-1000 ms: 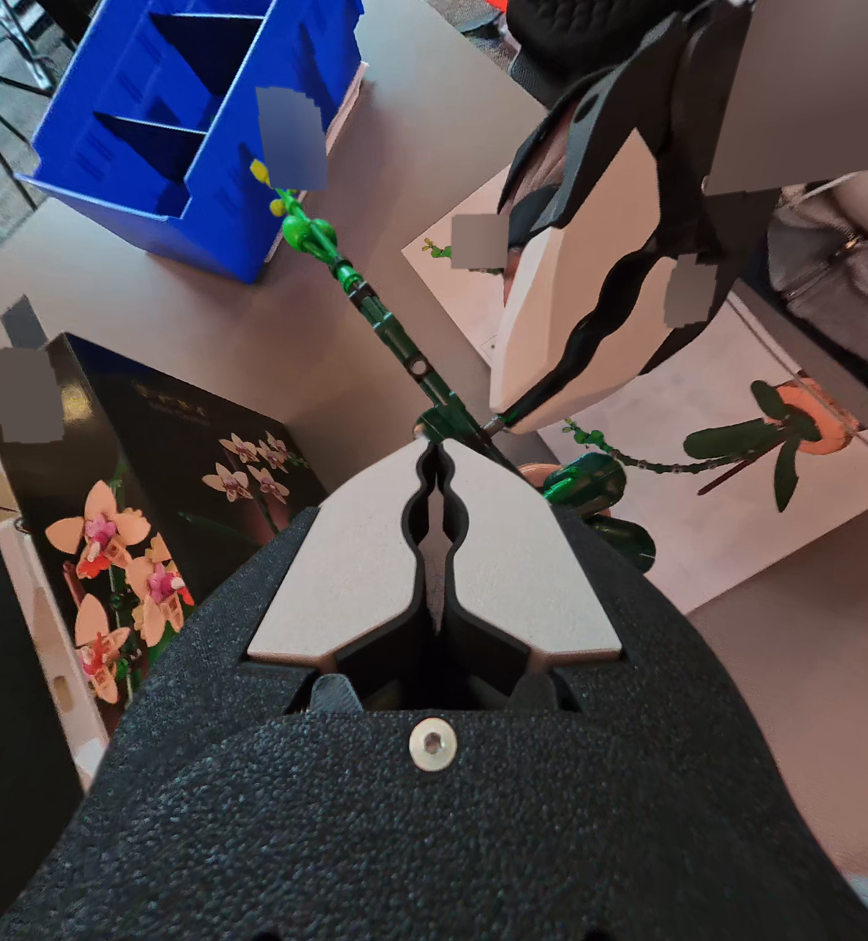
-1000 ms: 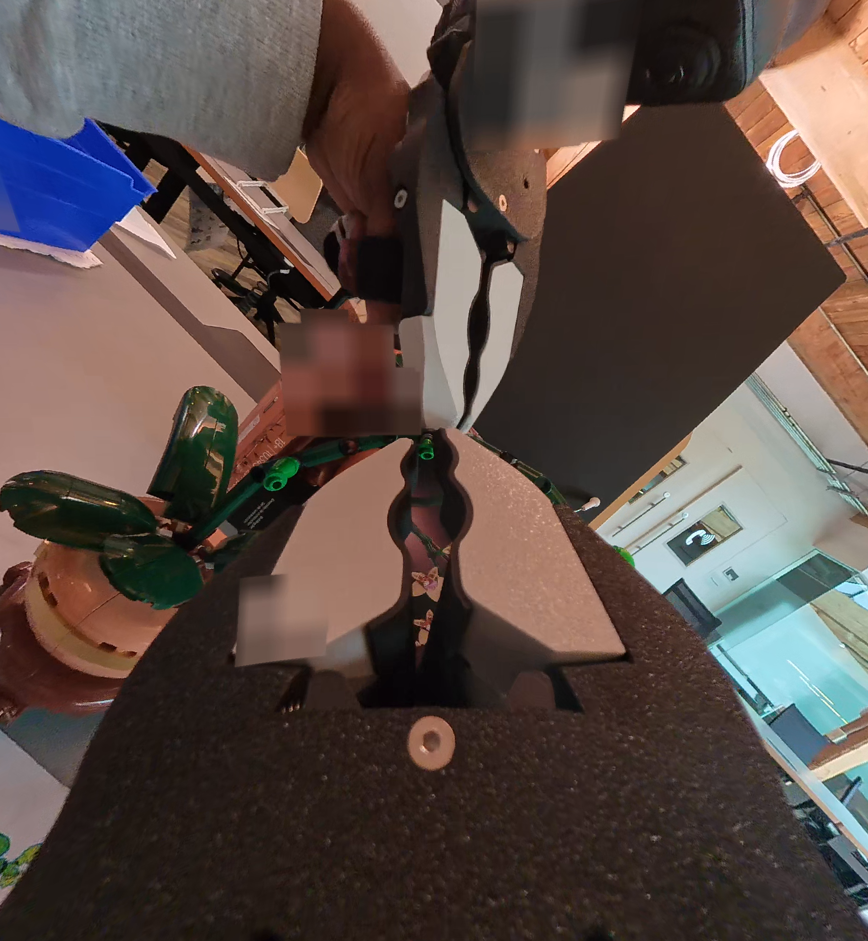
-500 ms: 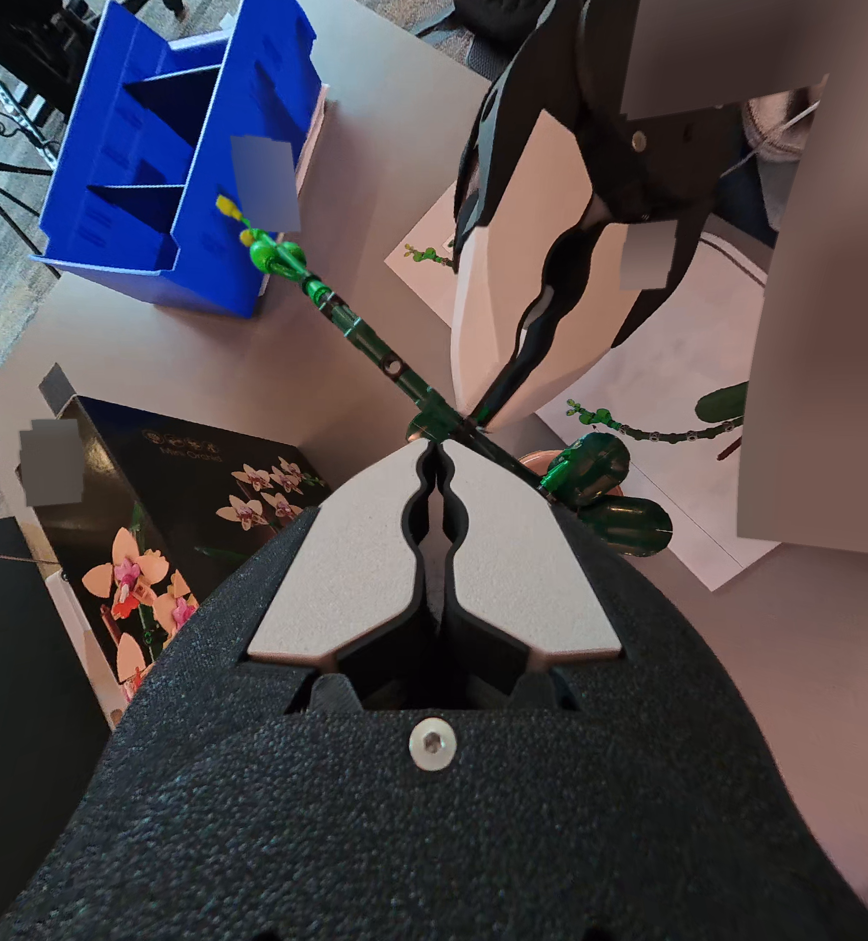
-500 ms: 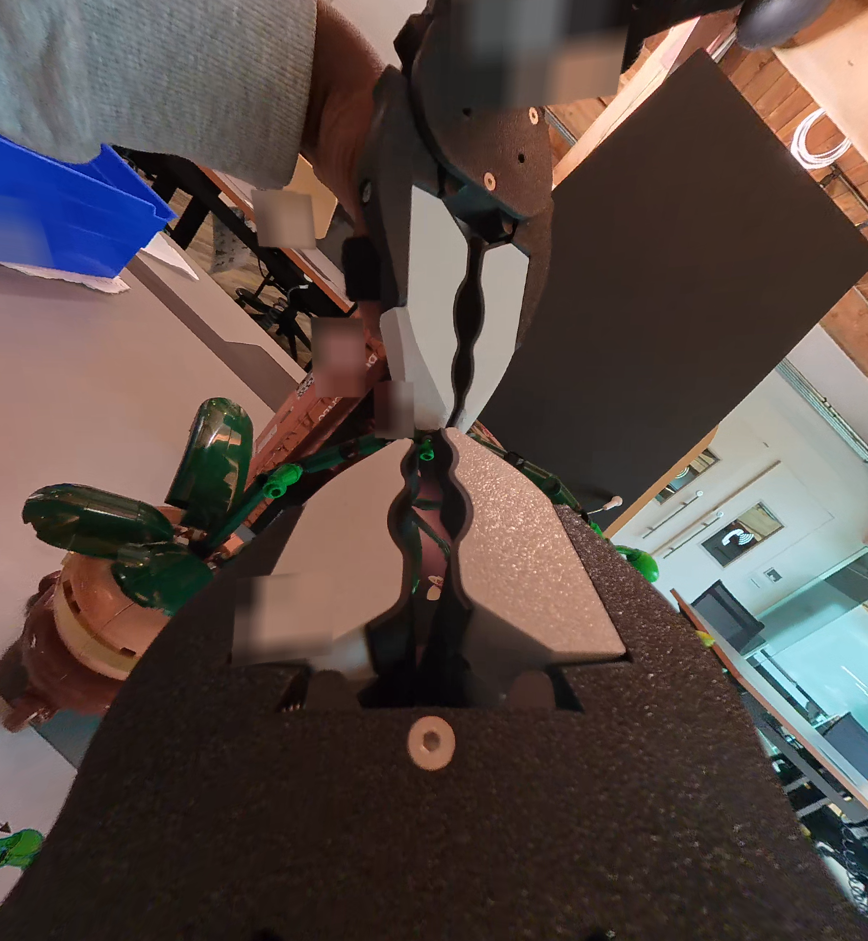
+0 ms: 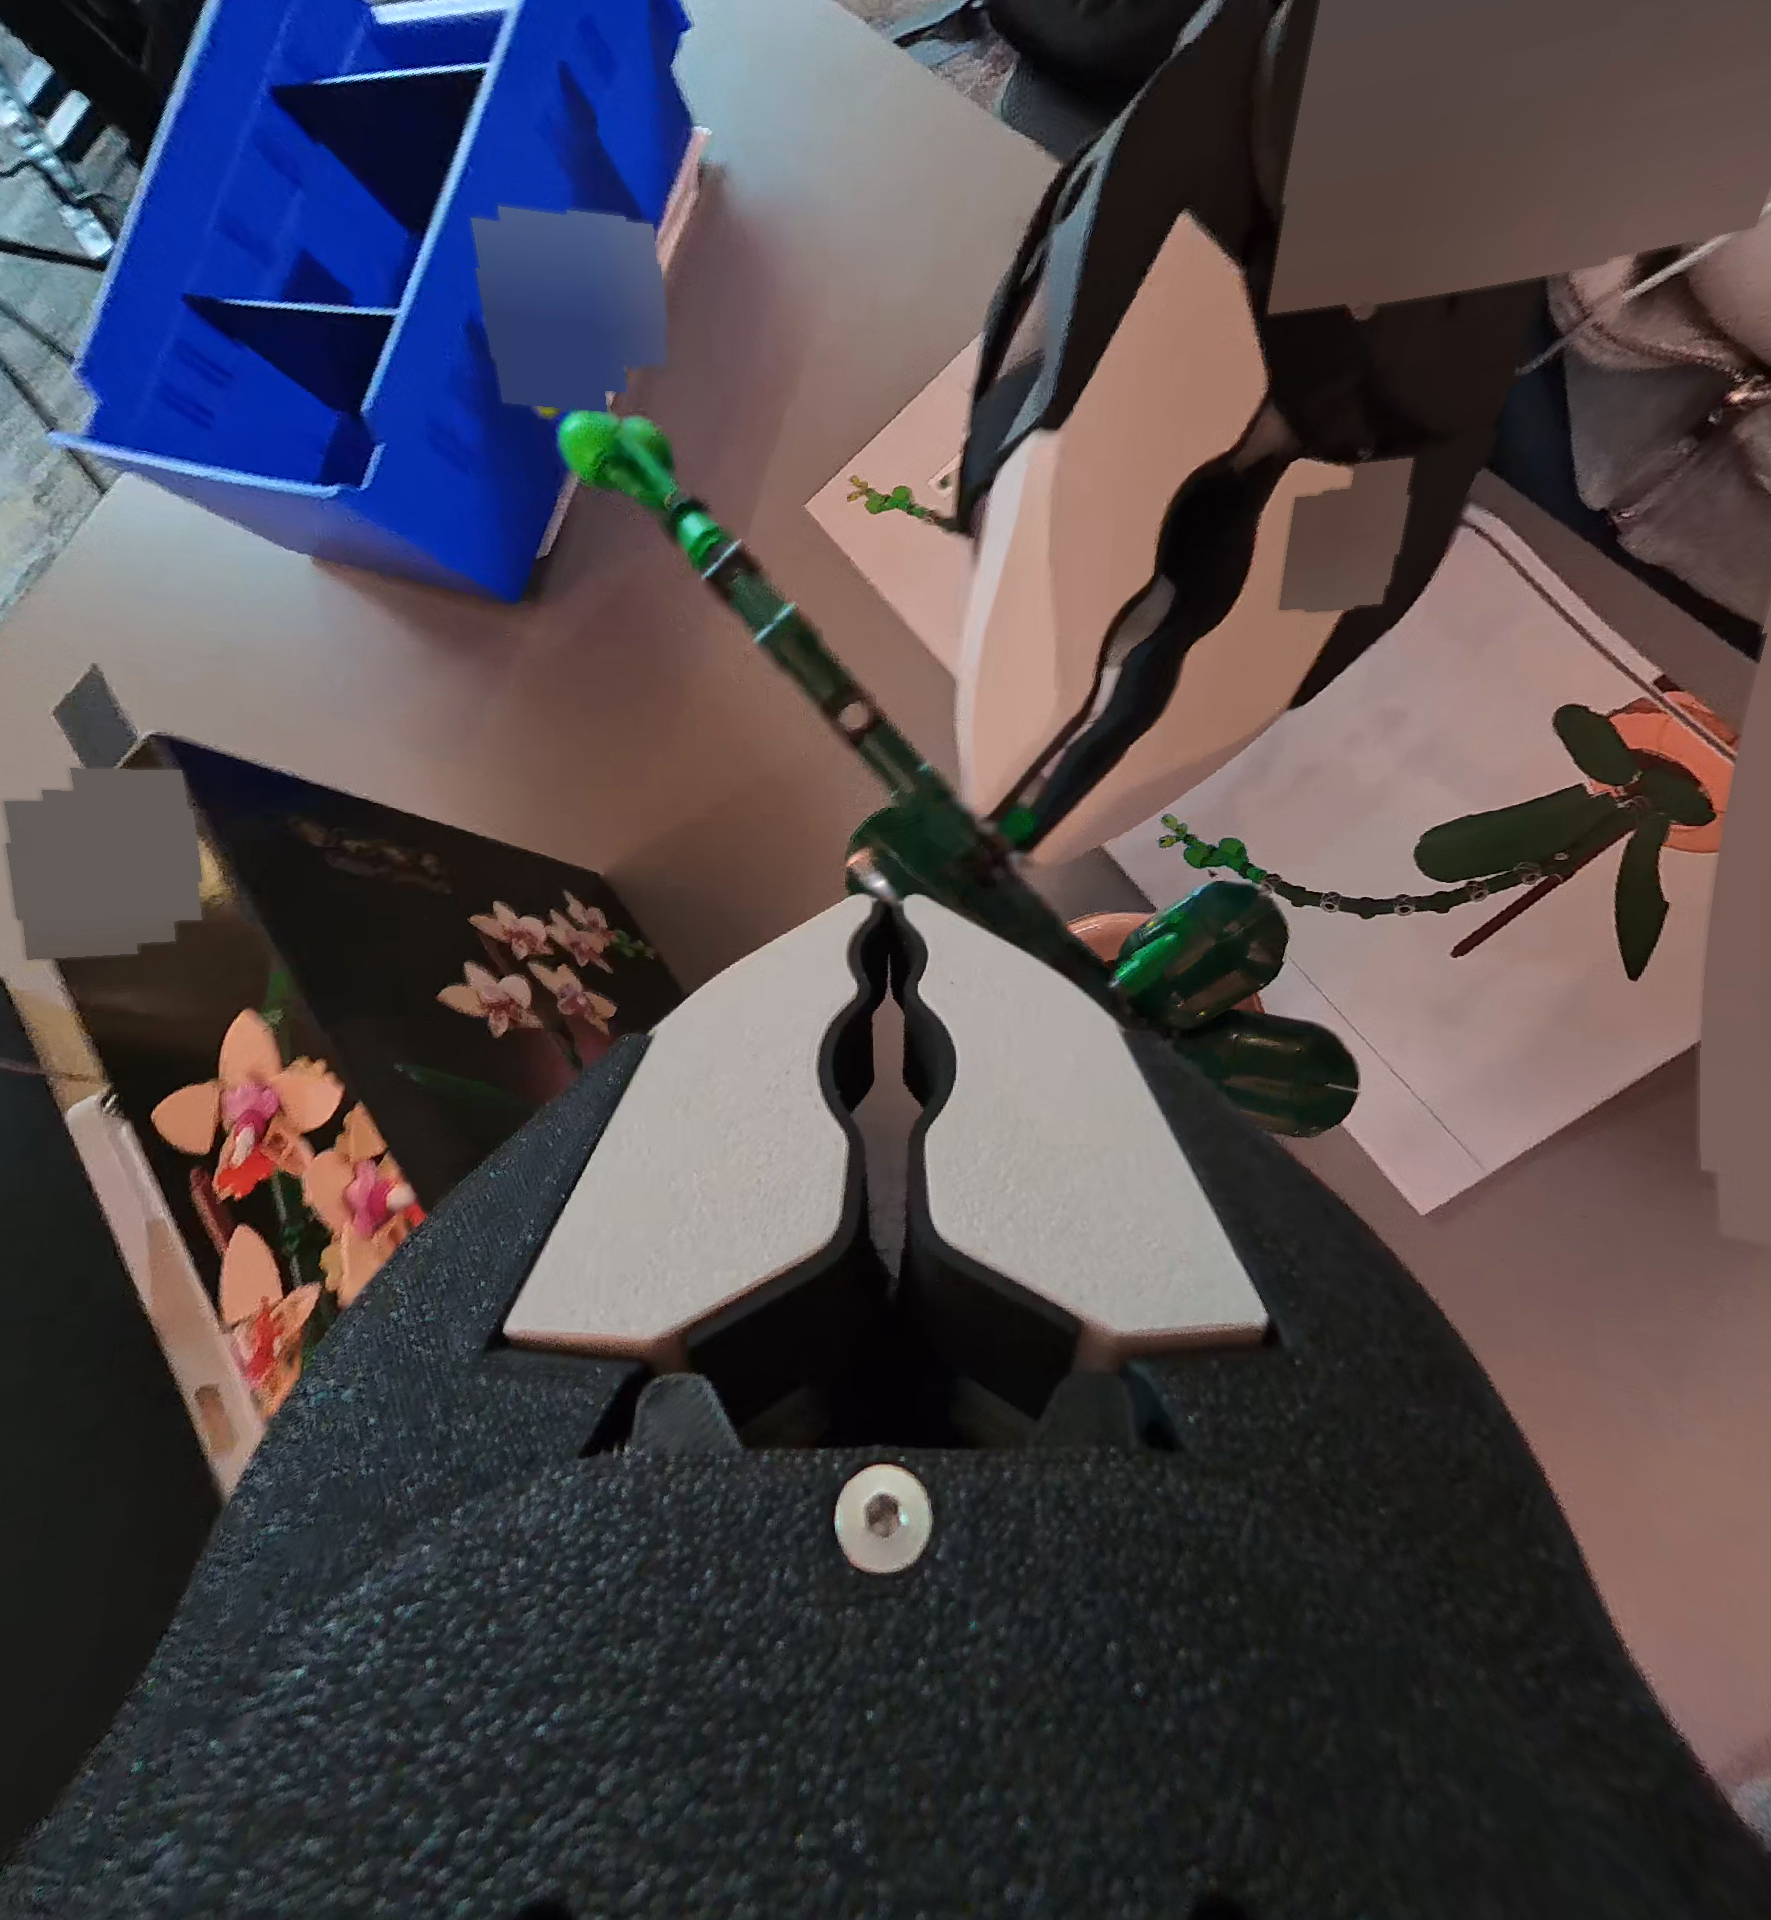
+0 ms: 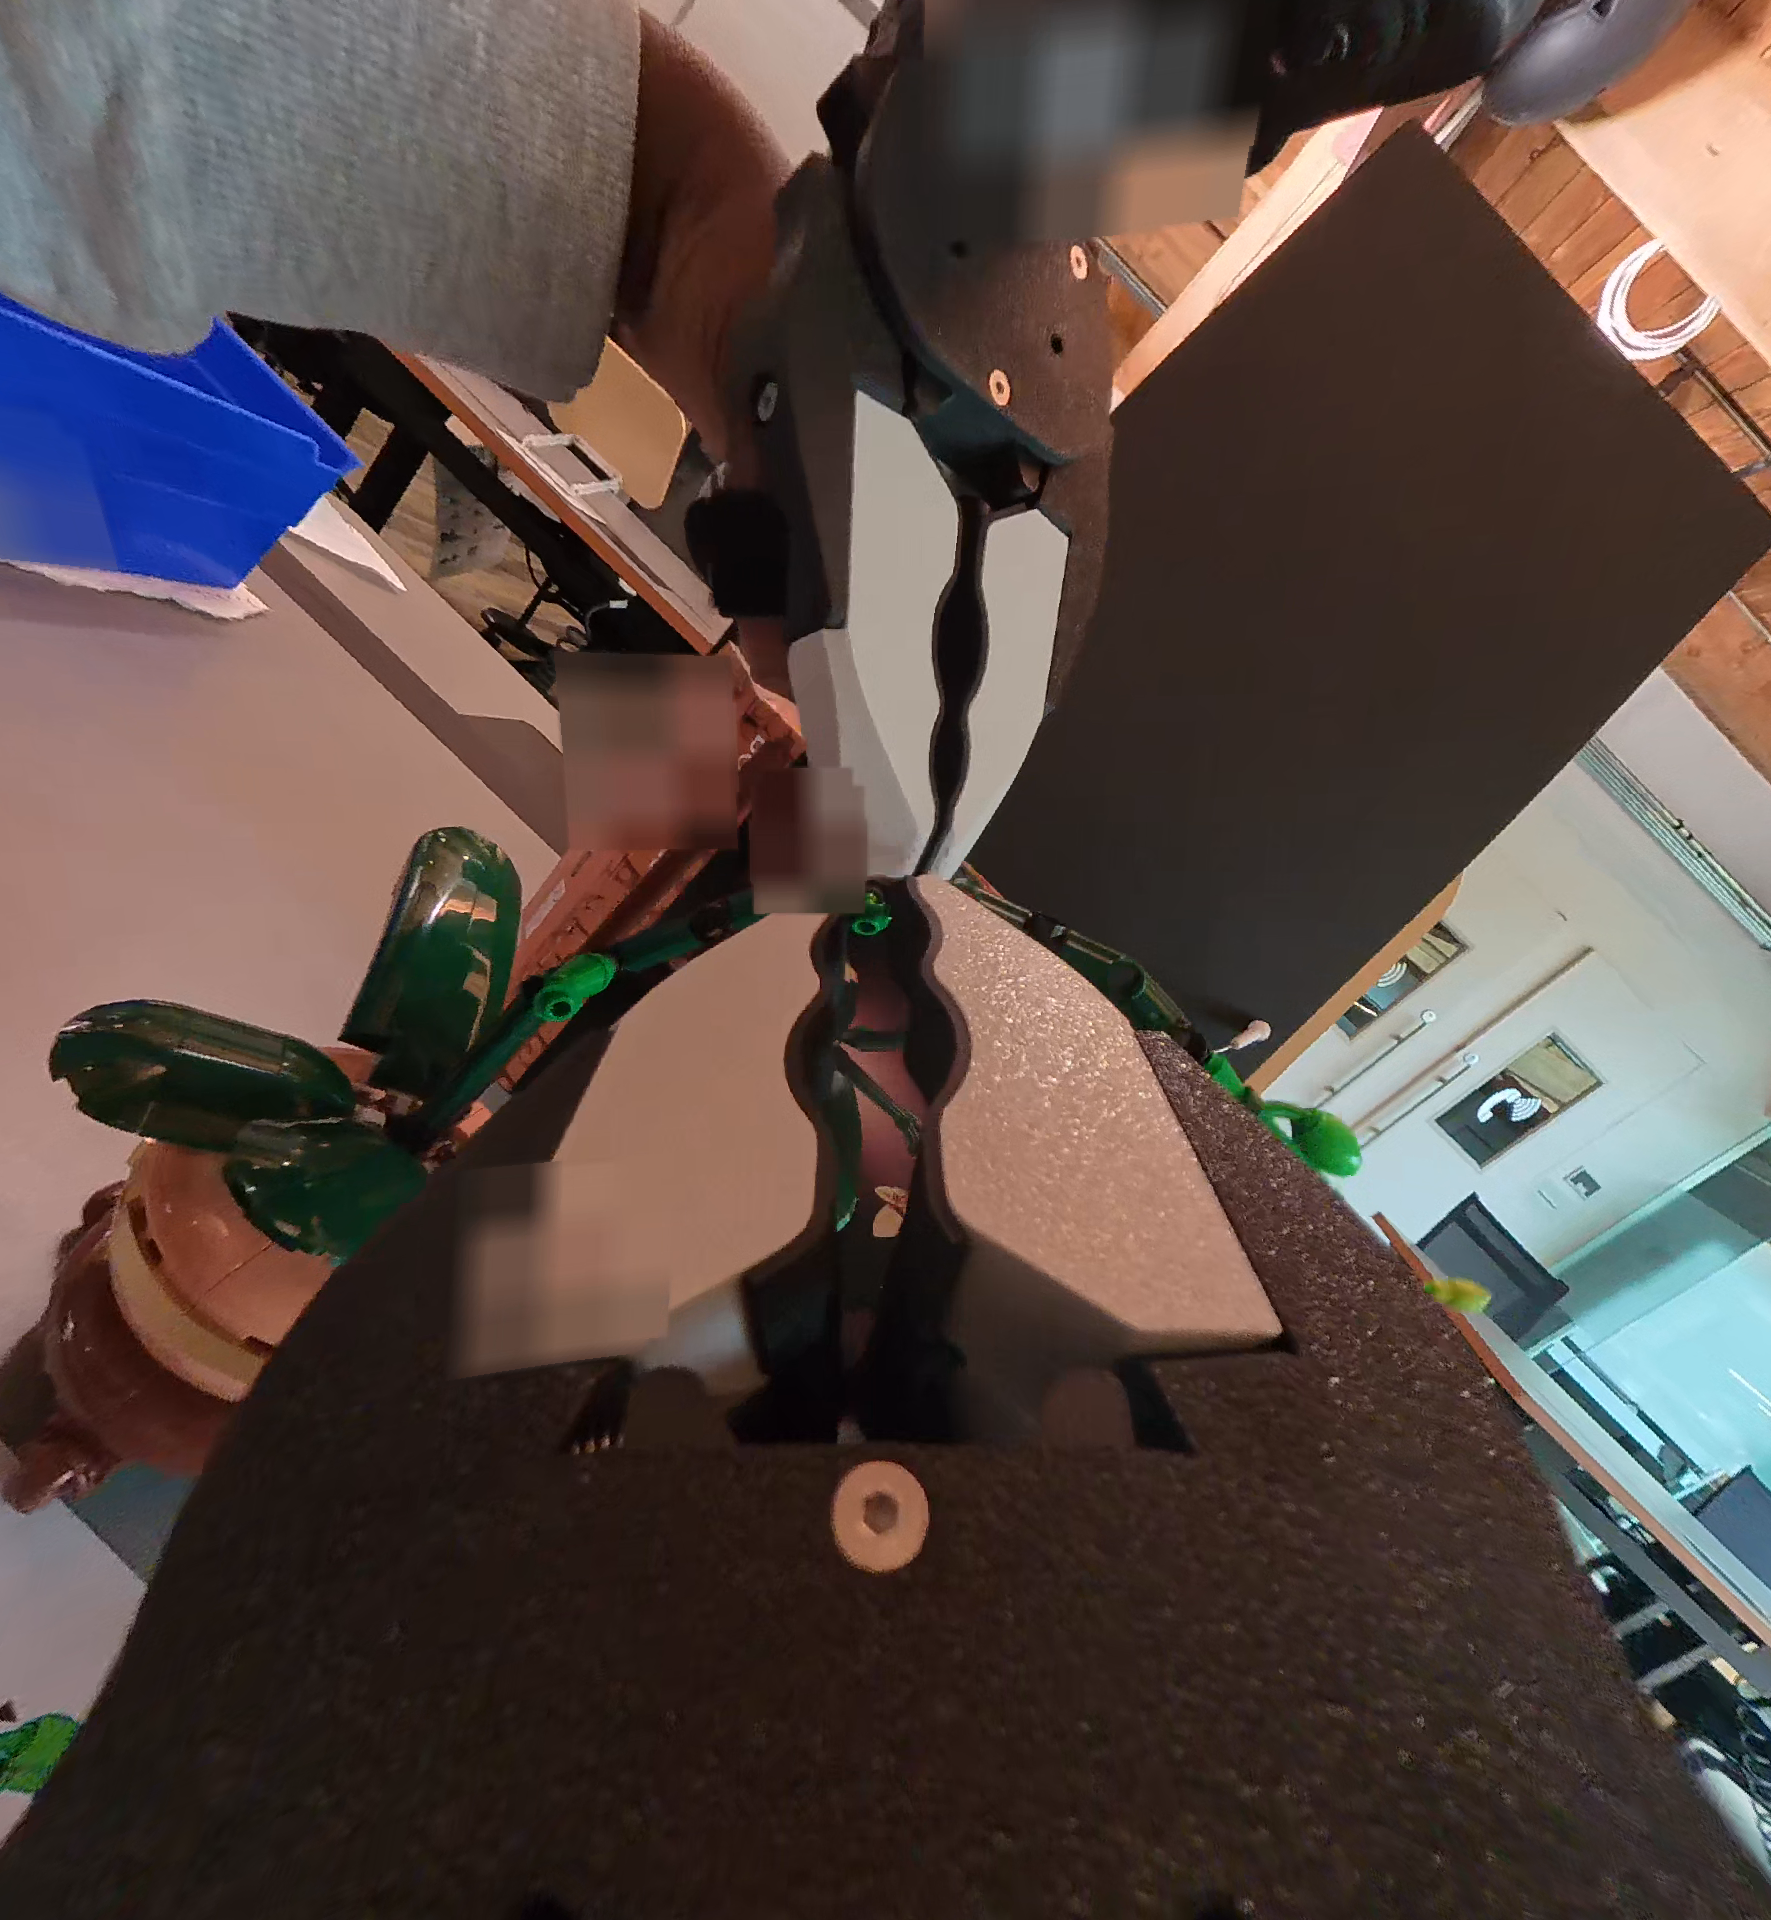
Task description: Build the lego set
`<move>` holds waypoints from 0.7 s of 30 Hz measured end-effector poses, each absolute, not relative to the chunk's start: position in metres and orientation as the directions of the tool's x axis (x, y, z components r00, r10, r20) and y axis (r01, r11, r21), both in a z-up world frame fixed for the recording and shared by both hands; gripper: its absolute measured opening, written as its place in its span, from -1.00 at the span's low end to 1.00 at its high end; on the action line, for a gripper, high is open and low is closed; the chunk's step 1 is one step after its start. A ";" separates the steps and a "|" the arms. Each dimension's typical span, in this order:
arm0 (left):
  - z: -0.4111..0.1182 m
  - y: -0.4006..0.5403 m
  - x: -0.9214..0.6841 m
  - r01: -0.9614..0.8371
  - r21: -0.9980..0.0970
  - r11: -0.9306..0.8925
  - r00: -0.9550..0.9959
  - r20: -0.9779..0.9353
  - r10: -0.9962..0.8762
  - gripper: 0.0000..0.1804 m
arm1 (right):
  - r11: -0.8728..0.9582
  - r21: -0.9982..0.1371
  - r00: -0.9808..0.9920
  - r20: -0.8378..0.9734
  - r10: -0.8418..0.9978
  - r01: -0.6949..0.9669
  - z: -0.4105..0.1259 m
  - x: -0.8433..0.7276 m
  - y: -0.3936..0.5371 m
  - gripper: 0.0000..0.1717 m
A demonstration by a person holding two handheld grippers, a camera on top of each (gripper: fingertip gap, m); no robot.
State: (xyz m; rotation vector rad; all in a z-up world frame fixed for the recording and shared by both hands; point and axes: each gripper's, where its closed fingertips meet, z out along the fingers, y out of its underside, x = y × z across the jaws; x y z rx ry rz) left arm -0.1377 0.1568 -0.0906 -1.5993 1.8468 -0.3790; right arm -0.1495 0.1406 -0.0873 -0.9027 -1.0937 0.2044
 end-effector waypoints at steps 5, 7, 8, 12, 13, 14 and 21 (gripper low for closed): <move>-0.077 0.165 -0.155 -0.760 -0.627 0.172 0.072 -0.343 -0.937 -1.00 | 0.632 -0.742 0.497 0.644 0.581 0.222 -0.076 -0.131 0.135 -0.82; -0.064 0.166 -0.159 -0.720 -0.674 0.166 0.141 -0.376 -0.916 -1.00 | 0.609 -0.765 0.491 0.621 0.612 0.208 -0.074 -0.119 0.136 -0.80; -0.056 0.165 -0.162 -0.698 -0.696 0.169 0.179 -0.398 -0.900 -1.00 | 0.591 -0.782 0.477 0.604 0.639 0.198 -0.075 -0.113 0.135 -0.78; -0.010 0.168 -0.182 -0.570 -0.792 0.218 0.468 -0.532 -0.706 -0.89 | 0.433 -0.889 0.377 0.455 0.807 0.146 -0.086 -0.079 0.134 -0.72; 0.004 0.162 -0.187 -0.518 -0.821 0.240 0.546 -0.533 -0.647 -0.84 | 0.371 -0.918 0.359 0.395 0.845 0.137 -0.088 -0.066 0.137 -0.71; 0.015 0.153 -0.191 -0.462 -0.850 0.255 0.614 -0.513 -0.600 -0.84 | 0.311 -0.942 0.335 0.335 0.880 0.125 -0.089 -0.052 0.139 -0.69; 0.024 0.072 -0.182 -0.156 -0.966 0.206 0.872 -0.233 -0.430 -0.55 | 0.048 -0.998 0.320 0.062 0.945 0.051 -0.079 0.068 0.181 -0.69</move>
